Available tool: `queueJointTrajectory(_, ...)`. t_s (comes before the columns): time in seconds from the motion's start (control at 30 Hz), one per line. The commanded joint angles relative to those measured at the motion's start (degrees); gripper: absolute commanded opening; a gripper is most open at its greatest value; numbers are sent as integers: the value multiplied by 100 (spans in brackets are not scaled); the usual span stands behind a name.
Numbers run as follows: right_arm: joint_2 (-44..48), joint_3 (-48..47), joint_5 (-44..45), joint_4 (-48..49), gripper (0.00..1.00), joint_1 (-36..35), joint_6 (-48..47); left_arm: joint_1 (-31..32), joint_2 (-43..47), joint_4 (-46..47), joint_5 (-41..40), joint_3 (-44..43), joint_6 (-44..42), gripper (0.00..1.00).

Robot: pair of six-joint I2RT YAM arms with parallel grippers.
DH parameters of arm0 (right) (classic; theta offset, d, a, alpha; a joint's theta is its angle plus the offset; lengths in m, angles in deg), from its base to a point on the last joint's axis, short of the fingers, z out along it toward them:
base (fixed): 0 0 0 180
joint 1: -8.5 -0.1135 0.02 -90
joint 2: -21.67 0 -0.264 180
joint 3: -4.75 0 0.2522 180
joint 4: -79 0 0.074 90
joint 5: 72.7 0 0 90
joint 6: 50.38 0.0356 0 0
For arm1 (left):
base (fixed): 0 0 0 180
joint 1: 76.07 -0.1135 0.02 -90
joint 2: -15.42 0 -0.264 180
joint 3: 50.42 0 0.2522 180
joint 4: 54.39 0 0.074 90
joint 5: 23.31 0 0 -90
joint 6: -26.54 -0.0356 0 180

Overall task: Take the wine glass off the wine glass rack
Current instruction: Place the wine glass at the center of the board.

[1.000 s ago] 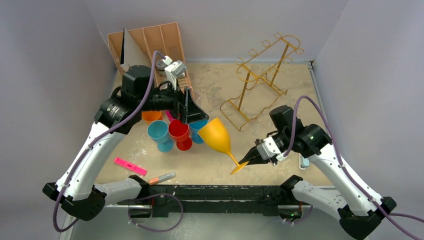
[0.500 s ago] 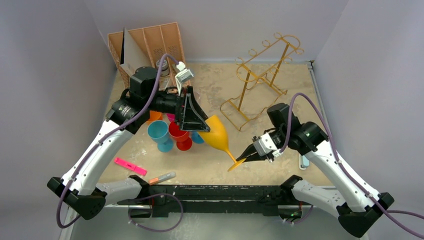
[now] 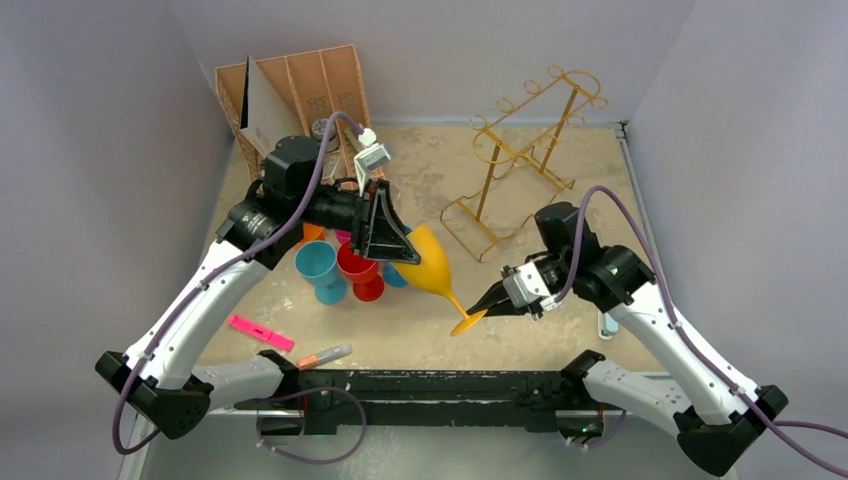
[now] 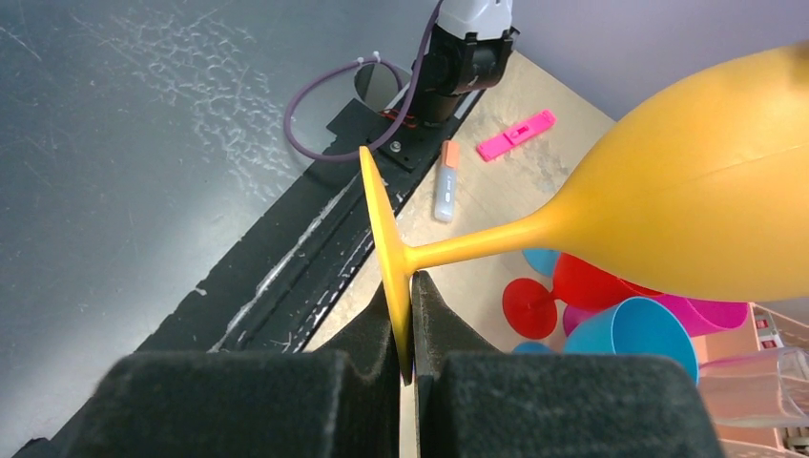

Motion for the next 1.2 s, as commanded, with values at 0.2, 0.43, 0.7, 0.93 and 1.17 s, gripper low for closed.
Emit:
queueJointTrajectory(0.2, 168, 184, 267, 735, 0, 10, 588, 190, 11, 125, -1, -37, -156, 0)
queueJointTrajectory(0.43, 179, 179, 292, 749, 3, 13, 596, 211, 106, 107, -77, -49, -186, 0)
queueJointTrajectory(0.7, 217, 241, 143, 768, 25, 9, 612, 292, 43, -307, -317, -120, -443, 0)
queueJointTrajectory(0.93, 289, 307, 134, 761, 37, 12, 604, 340, -32, -494, -418, -193, -587, 0)
queueJointTrajectory(1.17, 268, 197, 270, 277, 47, 4, 354, 405, -175, -1999, -1254, -701, -1330, 0)
